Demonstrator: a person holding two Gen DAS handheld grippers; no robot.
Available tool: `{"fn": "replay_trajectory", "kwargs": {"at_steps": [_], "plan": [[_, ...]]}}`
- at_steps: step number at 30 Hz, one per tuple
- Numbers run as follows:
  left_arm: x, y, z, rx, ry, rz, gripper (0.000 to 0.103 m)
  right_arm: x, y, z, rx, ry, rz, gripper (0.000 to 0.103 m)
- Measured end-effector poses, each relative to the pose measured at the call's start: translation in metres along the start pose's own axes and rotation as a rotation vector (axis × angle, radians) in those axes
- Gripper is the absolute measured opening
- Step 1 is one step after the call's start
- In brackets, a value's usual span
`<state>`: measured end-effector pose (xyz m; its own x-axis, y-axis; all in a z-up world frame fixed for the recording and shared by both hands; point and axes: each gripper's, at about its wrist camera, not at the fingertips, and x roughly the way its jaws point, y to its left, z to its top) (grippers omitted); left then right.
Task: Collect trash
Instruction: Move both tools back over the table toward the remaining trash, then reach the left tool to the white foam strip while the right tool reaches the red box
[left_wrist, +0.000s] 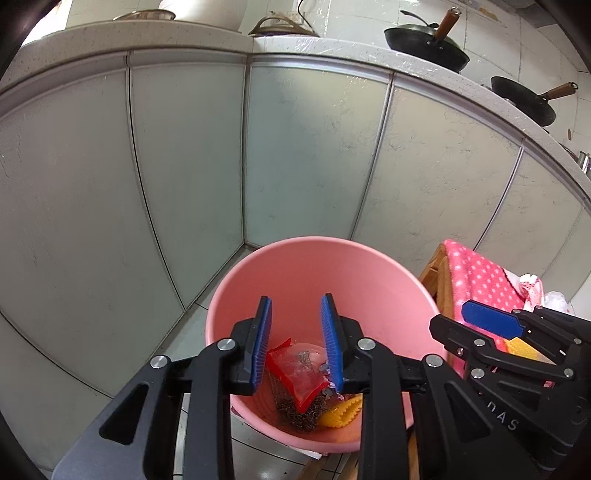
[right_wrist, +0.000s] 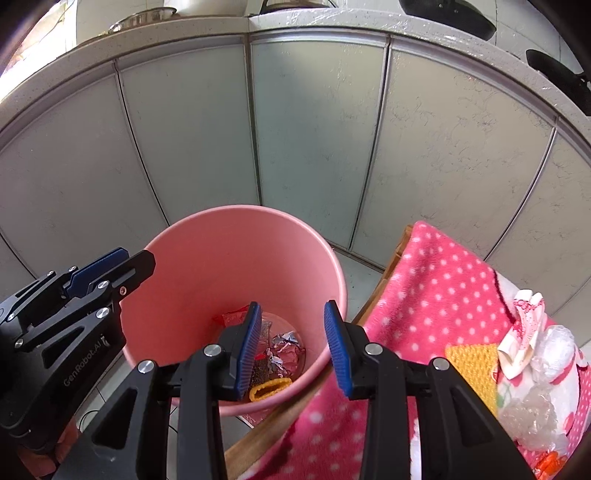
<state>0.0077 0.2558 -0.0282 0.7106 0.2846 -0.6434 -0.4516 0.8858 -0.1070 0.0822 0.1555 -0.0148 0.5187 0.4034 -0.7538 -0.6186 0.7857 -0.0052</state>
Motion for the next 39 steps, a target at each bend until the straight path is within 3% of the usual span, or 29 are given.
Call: {"fn": "replay_trajectory", "kwargs": {"at_steps": [7,17,39], "plan": [[-0.022,-0.019,0.000,0.031,-0.019,-0.008,0.028,-0.027,-0.013,-0.013,0.024,-0.030,-0.011,0.035],[-0.047,-0.067,-0.011,0.091,-0.014,-0.032,0.028,-0.079,-0.060,-0.050,0.117,-0.061,-0.043,0.035],[-0.088,-0.148,-0.034,0.209,-0.032,-0.090,0.028,-0.144,-0.119,-0.120,0.212,-0.114,-0.104,0.035]]}}
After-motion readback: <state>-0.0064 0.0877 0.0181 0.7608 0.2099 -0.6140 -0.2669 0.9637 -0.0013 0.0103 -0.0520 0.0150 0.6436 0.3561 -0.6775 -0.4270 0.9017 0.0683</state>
